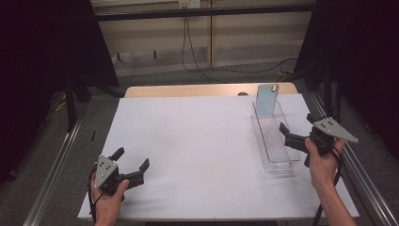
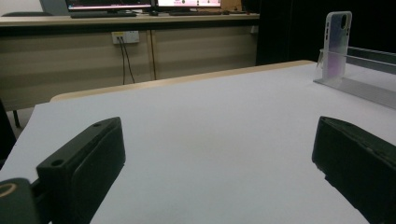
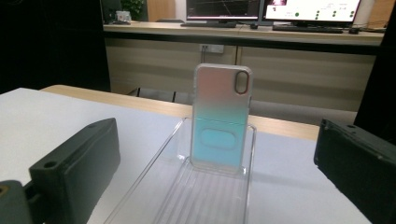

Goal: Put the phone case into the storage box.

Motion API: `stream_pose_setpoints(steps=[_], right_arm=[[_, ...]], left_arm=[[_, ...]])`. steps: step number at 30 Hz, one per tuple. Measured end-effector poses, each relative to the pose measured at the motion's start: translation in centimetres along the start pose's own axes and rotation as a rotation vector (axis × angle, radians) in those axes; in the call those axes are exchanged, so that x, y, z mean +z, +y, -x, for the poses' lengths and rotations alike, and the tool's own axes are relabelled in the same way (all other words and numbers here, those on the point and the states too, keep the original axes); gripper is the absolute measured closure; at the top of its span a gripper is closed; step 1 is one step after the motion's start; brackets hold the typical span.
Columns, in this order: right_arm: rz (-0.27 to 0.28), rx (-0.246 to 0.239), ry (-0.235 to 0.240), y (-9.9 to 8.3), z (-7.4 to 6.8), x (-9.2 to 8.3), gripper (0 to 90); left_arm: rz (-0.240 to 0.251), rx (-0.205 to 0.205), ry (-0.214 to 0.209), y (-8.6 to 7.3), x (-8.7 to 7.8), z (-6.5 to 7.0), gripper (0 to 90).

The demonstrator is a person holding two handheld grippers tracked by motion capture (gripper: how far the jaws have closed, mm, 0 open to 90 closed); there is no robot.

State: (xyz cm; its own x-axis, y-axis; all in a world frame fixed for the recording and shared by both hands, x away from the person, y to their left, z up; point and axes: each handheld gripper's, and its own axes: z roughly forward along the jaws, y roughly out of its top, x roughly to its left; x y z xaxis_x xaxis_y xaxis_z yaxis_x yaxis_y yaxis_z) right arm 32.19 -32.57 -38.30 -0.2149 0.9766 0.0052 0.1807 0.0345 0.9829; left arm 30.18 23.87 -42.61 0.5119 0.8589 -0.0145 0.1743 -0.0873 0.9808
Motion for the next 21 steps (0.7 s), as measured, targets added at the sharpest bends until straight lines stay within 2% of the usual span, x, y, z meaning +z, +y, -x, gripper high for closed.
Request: stream_pose_setpoints(steps=[5, 9, 15, 21], right_arm=[[0.016, 0.007, -0.002, -0.3, -0.1, -1.2, 0.0], [0.028, 0.008, 0.007, -0.8, -0.6, -2.2, 0.0], [0.005, 0.001, 0.03, -1.6, -1.6, -3.4, 0.0], [0.008, -0.029, 0.024, -2.4, -1.7, -4.5, 0.0]], left_arm=[[-0.003, -0.001, 0.003, 0.0, -0.2, 0.0, 2.4], [-0.004, 0.005, -0.014, 0.0, -0.3, 0.0, 2.4], [-0.015, 0.007, -0.022, 0.0, -0.5, 0.4, 2.4], [-0.012, 0.011, -0.006, 0.0, -0.7, 0.3, 2.5]])
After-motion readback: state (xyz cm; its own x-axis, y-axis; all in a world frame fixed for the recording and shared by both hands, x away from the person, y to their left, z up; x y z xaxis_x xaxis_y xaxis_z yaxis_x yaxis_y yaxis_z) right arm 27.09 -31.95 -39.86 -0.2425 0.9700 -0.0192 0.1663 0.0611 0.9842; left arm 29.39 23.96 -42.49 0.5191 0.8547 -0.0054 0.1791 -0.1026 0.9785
